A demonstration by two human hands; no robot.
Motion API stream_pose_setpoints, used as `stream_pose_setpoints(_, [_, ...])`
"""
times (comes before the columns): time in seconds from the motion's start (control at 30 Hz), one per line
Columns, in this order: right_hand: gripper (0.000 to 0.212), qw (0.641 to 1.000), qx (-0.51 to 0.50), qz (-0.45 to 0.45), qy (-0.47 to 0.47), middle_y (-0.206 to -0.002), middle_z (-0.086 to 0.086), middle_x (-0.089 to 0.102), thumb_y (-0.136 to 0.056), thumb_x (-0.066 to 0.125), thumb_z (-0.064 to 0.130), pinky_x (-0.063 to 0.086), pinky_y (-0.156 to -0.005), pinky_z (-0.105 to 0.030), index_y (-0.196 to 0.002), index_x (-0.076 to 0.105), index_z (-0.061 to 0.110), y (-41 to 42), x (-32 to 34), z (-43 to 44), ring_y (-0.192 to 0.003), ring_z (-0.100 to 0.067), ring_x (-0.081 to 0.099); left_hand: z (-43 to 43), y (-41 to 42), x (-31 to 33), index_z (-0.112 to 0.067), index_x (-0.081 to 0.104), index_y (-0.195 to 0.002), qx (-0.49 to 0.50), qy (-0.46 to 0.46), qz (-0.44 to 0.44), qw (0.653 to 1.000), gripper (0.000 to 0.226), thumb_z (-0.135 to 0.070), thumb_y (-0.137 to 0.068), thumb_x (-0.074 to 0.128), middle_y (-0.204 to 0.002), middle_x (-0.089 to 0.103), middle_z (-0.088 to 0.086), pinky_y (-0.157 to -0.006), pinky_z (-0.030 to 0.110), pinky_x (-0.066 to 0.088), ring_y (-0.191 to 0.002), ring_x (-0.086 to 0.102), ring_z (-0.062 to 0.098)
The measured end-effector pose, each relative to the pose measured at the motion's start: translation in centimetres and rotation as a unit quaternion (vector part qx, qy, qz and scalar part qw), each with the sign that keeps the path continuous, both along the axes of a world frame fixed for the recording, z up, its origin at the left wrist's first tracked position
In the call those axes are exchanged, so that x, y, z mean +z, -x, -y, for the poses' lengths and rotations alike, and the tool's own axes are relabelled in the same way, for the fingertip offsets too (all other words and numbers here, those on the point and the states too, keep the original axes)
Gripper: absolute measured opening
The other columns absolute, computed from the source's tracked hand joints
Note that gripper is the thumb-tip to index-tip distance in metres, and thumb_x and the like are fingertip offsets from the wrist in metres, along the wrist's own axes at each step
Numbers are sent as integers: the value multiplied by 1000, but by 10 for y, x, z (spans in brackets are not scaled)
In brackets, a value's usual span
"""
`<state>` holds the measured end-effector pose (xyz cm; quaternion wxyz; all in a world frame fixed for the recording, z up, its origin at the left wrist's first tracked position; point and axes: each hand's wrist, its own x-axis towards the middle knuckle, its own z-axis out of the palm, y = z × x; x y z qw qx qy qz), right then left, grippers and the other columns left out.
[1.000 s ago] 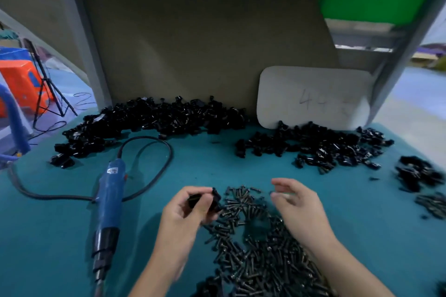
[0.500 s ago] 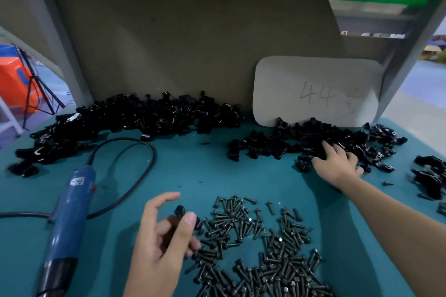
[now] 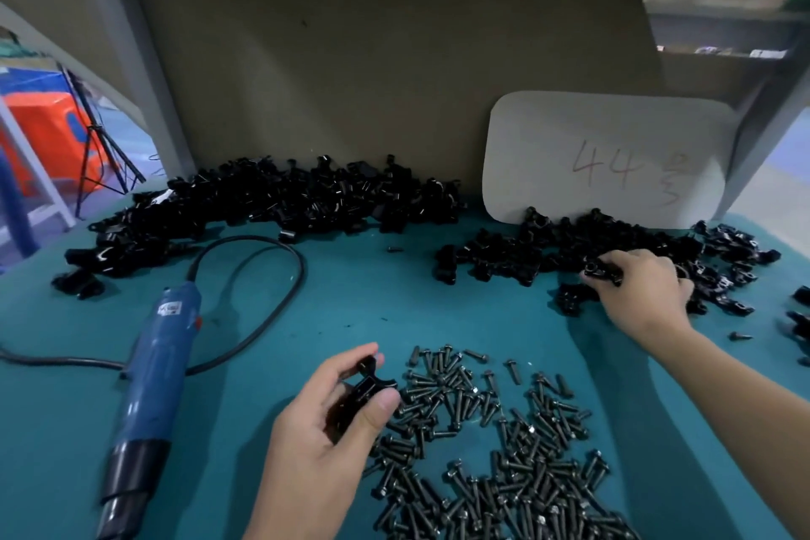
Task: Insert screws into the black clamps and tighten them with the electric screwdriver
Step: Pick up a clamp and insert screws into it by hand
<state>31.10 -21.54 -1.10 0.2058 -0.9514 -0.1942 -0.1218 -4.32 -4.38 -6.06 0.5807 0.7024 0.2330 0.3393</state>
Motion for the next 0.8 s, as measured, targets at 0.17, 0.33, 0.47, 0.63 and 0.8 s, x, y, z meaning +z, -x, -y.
stream_pose_setpoints(0.17, [22, 987, 24, -110, -117, -76, -6, 67, -105, 55, 19, 37, -36, -23, -121, 69, 14, 5, -3, 4, -47, -22, 53, -2, 1, 3, -59, 63, -125, -7, 25, 11, 1000, 44, -67, -82, 73, -118, 69, -21, -98, 41, 56, -105, 71, 13])
stream_pose_setpoints(0.33, [28, 982, -9, -112, -152, -96, -3, 66, -102, 62, 29, 42, -47, -25, -129, 64, 22, 8, -10, 5, -66, -21, 60, -1, 2, 6, -50, 66, -120, -6, -9, 14, 1000, 42, -68, -82, 61, -101, 72, -14, -87, 49, 59, -94, 71, 15])
stream_pose_setpoints(0.47, [22, 971, -28, -80, -224, -102, -2, 65, -98, 67, 32, 48, -53, -27, -119, 61, 29, 18, -8, 5, -73, -14, 67, -2, 3, 3, -49, 68, -119, 4, 8, 16, 1000, 45, -66, -78, 74, -107, 72, -10, -87, 34, 58, -99, 71, 10])
stream_pose_setpoints(0.63, [10, 928, 13, -153, -341, -88, 6, 74, -95, 73, 23, 61, -75, -34, -104, 73, 19, 58, 11, -3, -82, -14, 76, -1, 2, 5, -52, 68, -111, 12, 0, 23, 1000, 33, -34, -85, 80, -119, 64, -15, -91, 27, 55, -108, 68, 10])
stream_pose_setpoints(0.8, [26, 801, 210, -376, -415, -112, -1, 76, -97, 63, 8, 55, -92, -24, -117, 69, 25, 150, 36, -10, -103, -14, 74, 4, 5, 17, -51, 64, -114, -55, 56, 54, 995, 33, -53, -84, 77, -115, 76, -10, -84, 30, 60, -103, 73, 14])
